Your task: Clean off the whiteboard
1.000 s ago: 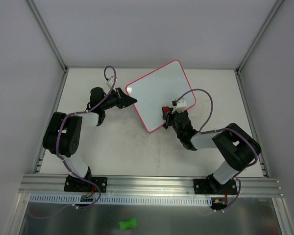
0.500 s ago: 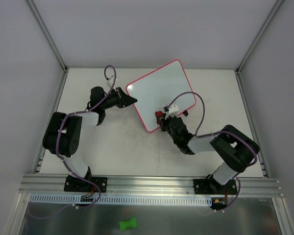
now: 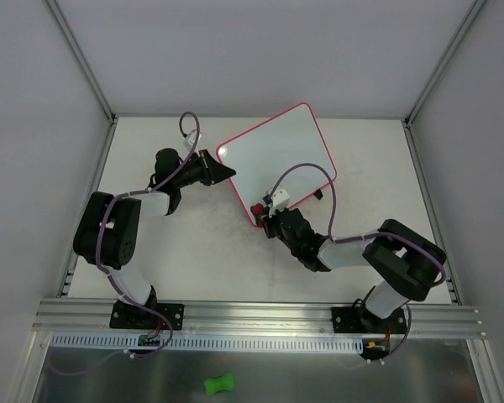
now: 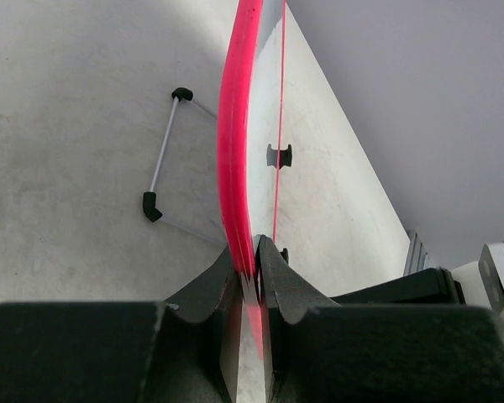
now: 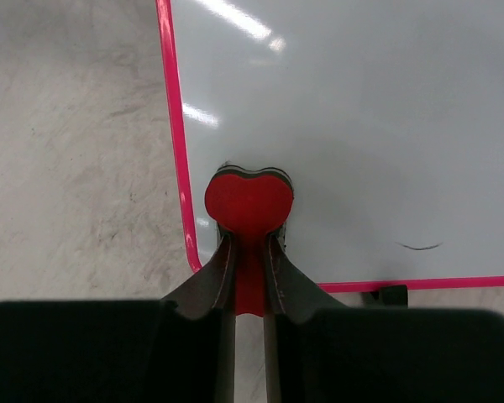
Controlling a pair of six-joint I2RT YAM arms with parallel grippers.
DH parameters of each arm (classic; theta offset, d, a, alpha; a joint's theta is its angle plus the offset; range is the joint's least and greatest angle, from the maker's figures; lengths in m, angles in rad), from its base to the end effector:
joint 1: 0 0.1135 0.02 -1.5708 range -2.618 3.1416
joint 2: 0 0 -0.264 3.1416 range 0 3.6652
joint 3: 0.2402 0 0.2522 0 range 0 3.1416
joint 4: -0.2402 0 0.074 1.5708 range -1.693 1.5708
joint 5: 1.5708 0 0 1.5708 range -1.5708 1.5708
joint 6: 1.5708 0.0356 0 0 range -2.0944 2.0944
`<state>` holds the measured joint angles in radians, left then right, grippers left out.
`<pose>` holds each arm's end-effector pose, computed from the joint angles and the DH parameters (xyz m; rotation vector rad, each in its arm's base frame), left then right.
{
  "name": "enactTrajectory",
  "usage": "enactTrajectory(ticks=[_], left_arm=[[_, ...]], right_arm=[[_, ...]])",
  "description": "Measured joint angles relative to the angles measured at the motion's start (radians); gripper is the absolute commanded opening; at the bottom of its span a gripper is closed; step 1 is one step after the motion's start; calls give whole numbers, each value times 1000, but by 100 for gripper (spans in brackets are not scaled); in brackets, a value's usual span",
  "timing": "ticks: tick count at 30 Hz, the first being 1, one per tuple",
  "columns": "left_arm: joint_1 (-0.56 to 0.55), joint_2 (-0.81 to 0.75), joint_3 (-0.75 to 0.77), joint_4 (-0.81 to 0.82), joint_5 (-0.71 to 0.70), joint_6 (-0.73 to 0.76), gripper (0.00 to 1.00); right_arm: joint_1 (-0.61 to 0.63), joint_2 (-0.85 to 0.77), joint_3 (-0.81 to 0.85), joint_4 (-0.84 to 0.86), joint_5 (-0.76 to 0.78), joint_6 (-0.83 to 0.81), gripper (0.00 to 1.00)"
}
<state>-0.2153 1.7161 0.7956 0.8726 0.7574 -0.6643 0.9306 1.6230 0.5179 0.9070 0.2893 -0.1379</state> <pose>0.3406 -0.0995 0.2113 0.2430 1.7489 -1.2644 0.1894 0.2372 0.1639 -0.7150 1.6208 0.3199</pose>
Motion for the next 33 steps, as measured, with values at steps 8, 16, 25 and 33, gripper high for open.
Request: enactTrajectory(ticks=[8, 16, 25, 33], left_arm=[[-2, 0, 1, -1, 10, 0, 0], [-2, 0, 2, -2, 13, 0, 0], [-2, 0, 3, -2, 18, 0, 0], [0, 0, 3, -3, 11, 2, 0]], right_arm=[[-5, -180, 42, -209, 9, -9, 0], [-72, -274, 90, -292, 19, -4, 0], [-291, -120, 52, -136, -175, 78, 0], [-286, 6, 6, 79, -258, 86, 0]])
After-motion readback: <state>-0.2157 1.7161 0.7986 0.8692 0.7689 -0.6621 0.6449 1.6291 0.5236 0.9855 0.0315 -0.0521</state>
